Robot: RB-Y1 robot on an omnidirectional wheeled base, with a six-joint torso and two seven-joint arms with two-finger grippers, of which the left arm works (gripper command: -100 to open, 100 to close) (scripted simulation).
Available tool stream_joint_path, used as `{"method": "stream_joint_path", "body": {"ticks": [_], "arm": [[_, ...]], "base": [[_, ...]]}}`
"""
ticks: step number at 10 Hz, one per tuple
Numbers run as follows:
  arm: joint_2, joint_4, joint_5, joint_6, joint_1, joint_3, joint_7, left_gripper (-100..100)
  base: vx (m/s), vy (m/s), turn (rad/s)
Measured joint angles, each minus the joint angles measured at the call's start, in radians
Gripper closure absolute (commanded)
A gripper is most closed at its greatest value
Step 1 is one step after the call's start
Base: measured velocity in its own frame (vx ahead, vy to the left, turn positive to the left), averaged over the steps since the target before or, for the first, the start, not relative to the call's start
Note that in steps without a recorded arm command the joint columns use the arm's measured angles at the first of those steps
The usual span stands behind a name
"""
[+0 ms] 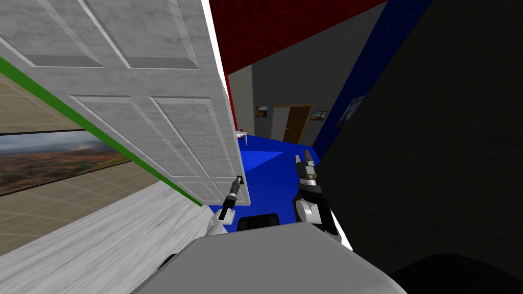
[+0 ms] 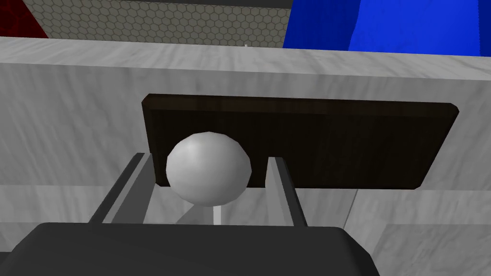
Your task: Push the door open
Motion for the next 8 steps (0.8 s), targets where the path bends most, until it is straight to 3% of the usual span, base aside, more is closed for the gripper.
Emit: {"method": "stream_joint_path", "body": {"ticks": [4,8], "arm": [[0.001,0.002,0.000,0.004,0.002,0.000,-0.001,100],[0.004,-0.015,0.007,0.024,0.023,0.013,-0.008,100]], "base": [[-0.011,0.001,0.000],[0.167,-0.062,0.038]]}}
